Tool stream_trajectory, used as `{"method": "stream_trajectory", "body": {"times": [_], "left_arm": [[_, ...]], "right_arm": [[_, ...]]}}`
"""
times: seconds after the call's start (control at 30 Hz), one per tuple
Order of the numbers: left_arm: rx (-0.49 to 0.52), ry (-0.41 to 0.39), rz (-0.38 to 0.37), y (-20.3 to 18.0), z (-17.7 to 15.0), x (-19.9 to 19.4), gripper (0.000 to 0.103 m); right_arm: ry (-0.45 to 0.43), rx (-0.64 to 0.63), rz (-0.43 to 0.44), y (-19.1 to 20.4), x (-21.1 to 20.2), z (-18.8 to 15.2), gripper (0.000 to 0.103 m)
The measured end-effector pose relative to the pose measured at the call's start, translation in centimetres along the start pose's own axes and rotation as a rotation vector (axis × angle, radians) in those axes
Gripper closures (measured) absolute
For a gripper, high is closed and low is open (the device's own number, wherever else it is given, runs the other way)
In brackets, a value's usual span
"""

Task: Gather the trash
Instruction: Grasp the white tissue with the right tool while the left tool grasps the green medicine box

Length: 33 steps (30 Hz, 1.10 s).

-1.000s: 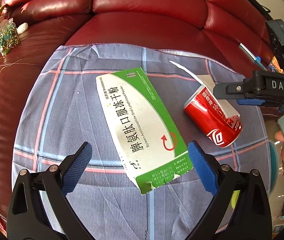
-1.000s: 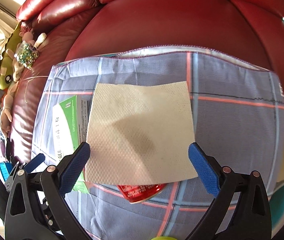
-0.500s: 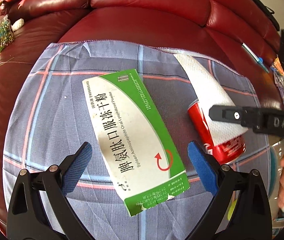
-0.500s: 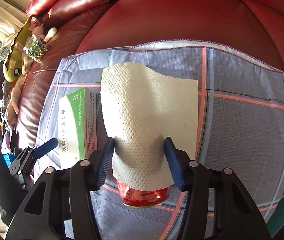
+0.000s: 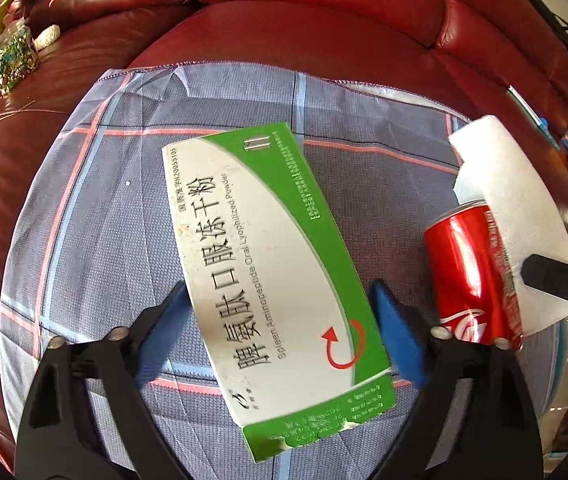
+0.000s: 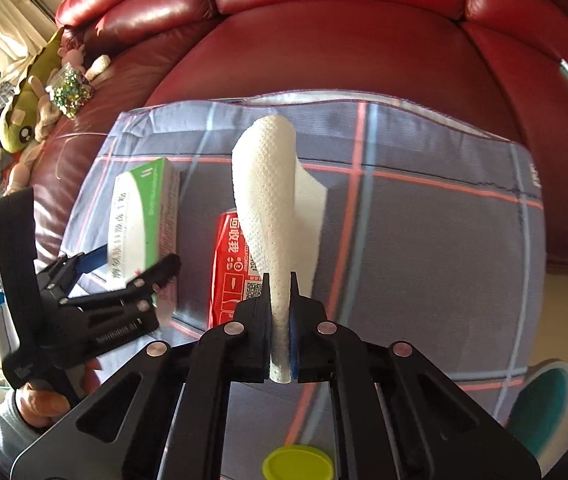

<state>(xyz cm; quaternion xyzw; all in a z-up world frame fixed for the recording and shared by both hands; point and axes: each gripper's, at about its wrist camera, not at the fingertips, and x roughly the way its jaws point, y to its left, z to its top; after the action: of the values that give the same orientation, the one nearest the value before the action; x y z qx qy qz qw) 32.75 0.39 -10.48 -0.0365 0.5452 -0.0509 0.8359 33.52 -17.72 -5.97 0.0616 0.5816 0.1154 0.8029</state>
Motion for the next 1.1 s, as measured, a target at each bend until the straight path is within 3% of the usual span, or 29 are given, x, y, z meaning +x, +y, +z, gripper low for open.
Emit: {"method": "stream_trajectory", "body": {"times": [0.2,0.4,0.9,1.1], "left_arm": [[0.02,-0.033,0.038,0.0,-1.1,-1.1,0.028],[0.071,-0.065,0.06,0.1,-3.7,-3.8,0.029],[0.142,-0.108,-0.068,-1.2,-12.3,-10.6,0.03],[0.168,-0.048,-0.099,-2.0,-15.3,-10.1,0.028]], "right_arm": [[0.002,0.015,-0.019,-1.1,-1.0,-1.8,0.096],[-0.019,0.011,-0.024,-0.7,-2.5,-3.5,0.096],[-0.054,0.013,-0.022,0.3,-7.0,-9.6,0.096],[-0.047,0.005,-0.021,0.8,-7.8,-12.1,0.096]]}}
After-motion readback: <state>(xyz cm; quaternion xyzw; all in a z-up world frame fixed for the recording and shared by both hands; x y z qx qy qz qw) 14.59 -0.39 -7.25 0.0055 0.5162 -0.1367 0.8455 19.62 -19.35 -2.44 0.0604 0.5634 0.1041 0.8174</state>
